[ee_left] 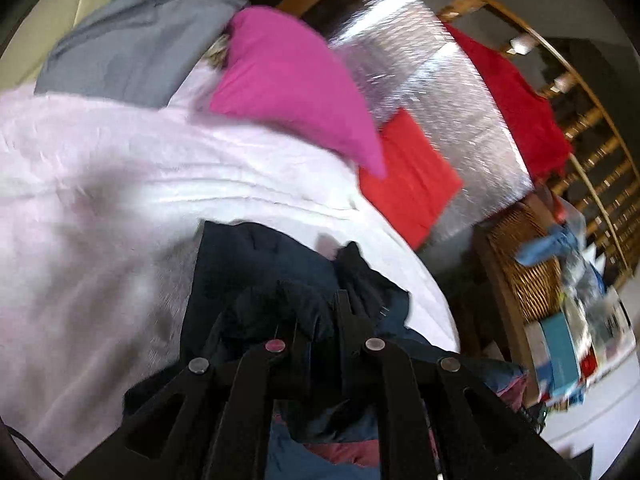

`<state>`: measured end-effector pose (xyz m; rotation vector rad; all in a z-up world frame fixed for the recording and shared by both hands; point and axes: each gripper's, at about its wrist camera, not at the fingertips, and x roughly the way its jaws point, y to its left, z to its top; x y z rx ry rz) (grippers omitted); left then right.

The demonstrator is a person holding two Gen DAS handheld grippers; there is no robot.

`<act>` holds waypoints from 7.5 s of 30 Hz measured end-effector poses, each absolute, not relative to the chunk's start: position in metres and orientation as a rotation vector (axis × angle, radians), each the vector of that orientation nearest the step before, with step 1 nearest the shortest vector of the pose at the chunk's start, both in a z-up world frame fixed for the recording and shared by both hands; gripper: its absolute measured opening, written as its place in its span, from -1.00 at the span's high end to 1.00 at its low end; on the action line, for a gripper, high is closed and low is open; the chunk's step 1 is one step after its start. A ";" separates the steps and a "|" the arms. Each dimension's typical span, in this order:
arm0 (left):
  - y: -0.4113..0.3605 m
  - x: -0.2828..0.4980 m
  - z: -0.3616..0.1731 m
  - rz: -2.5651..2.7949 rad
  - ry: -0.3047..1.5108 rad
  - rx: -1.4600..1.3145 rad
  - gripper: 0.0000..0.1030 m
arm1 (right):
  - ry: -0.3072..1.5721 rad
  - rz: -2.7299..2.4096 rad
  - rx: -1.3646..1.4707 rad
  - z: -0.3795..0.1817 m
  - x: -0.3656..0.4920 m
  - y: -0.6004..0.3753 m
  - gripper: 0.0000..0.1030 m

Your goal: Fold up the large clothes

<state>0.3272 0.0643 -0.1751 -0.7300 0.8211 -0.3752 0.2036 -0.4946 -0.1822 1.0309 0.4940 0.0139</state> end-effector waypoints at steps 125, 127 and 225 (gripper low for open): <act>0.023 0.345 -0.257 -0.295 1.189 -0.598 -0.28 | 0.924 -0.145 0.955 -0.245 0.200 -0.498 -0.14; 0.026 0.336 -0.250 -0.299 1.181 -0.599 -0.28 | 0.923 -0.150 0.957 -0.237 0.188 -0.502 -0.28; -0.072 0.255 -0.226 -0.126 0.971 0.101 -0.60 | 1.000 -0.091 0.502 -0.193 0.191 -0.398 -0.08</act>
